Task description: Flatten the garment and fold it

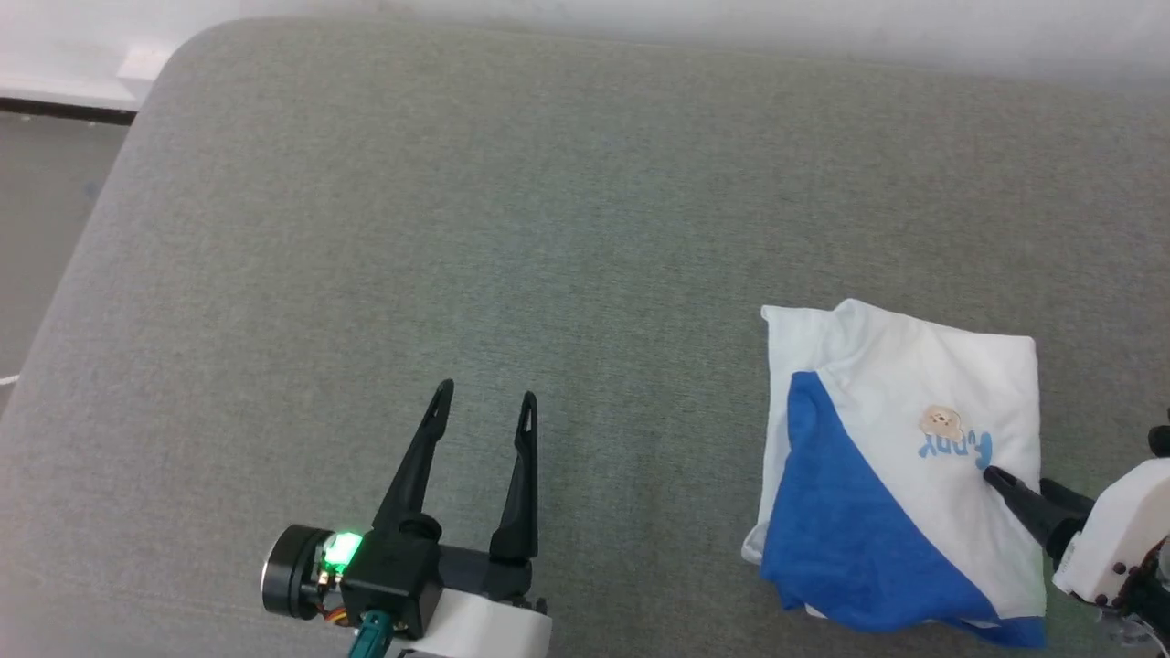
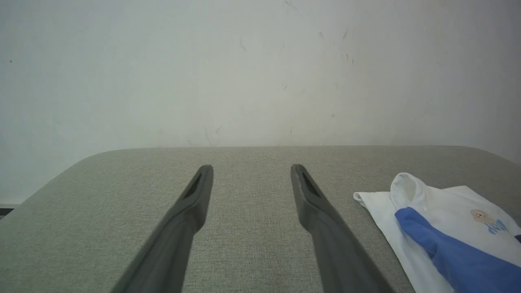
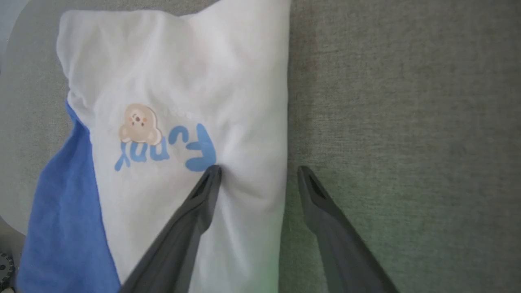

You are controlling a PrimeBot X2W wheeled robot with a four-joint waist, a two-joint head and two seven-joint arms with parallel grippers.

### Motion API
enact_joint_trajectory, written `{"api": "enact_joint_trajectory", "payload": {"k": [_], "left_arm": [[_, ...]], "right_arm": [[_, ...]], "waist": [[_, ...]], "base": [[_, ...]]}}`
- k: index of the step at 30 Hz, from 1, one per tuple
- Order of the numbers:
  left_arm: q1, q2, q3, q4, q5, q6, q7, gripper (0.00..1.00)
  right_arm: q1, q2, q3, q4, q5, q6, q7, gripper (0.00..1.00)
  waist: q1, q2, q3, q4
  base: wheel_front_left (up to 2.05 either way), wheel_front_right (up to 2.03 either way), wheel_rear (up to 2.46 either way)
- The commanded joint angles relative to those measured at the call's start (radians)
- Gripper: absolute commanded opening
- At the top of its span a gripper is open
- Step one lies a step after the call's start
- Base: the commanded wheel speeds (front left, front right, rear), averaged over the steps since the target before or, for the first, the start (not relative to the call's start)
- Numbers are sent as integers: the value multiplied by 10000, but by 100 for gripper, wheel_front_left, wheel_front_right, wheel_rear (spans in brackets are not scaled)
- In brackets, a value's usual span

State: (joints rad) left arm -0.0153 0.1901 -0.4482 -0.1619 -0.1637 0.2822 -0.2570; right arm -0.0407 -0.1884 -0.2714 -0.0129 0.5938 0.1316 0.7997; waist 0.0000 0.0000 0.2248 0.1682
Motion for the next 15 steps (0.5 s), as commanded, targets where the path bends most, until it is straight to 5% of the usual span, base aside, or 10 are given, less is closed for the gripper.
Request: {"api": "enact_joint_trajectory", "payload": {"k": [1,4,5,7,15], "left_arm": [[134,-6,41,-22,100,-44,-47,100],[173,-4,31,-41,90,-62,-47,100],[177,-7,24,-43,91,-67,-47,100],[177,-14,7,-26,93,-75,-47,100],[126,104,-64,9,176,-116,-33,100]], "right_arm": [[-176,140,-72,184,-76,-9,44,100],[-388,422,-283,731,-221,-9,256,100],[-466,492,-349,919,-289,-9,324,91],[-637,610,-403,1233,-426,-9,411,0],[-964,315,282,1219,-665,-9,-121,0]], "waist": [[0,0,-16,170],[0,0,-20,277],[0,0,-17,301],[0,0,-25,332],[0,0,-311,119]], "base": [[0,0,0],[0,0,0],[0,0,0],[0,0,0],[0,0,0]]}}
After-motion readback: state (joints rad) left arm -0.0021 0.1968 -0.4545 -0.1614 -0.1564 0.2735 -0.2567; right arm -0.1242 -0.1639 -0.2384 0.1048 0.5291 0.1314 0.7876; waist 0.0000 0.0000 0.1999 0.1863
